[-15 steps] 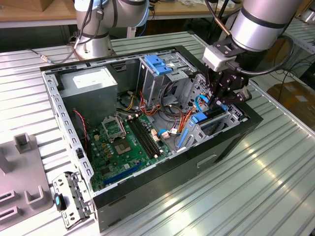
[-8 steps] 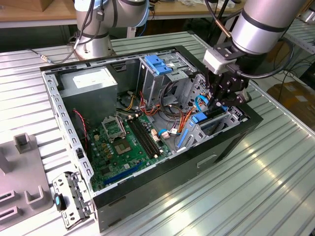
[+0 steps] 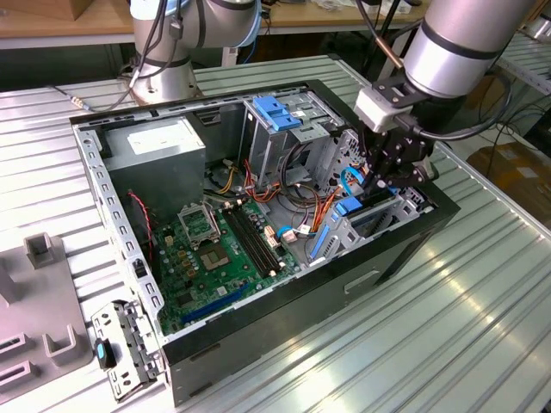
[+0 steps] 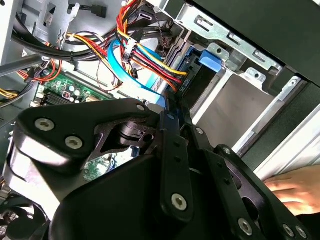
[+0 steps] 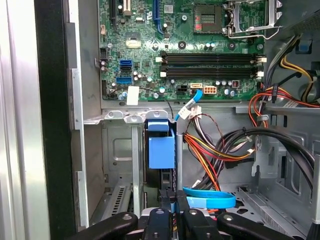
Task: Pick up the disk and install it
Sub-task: 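Insert the second disk wire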
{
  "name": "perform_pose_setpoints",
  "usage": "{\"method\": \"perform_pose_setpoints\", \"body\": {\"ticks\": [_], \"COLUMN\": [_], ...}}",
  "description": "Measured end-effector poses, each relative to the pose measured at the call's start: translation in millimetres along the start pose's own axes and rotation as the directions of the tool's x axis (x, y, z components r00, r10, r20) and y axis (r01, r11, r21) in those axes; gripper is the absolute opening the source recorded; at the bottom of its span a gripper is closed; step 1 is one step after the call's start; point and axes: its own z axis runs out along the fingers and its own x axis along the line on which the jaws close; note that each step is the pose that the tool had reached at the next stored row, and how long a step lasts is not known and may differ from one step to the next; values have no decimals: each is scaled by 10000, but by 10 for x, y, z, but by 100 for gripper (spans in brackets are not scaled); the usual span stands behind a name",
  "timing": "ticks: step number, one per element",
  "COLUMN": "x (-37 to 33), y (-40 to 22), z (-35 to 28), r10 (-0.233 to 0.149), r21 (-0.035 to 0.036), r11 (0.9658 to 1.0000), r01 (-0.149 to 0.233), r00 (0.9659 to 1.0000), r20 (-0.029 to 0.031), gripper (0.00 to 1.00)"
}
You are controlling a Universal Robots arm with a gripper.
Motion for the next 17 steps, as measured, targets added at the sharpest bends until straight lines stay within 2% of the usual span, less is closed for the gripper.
{"method": "perform_pose_setpoints", "body": {"ticks": [7,11,17], "x": [4,7,6], "y": [2,6,6], "z": [26,70,72], "r10": [1,3,3], "r21": [0,-1,1], "r11": [10000,10000,10000], "r01": [-1,-3,-3], "r00": [10000,10000,10000], "r20": [10,19,32], "gripper": [16,16,17]}}
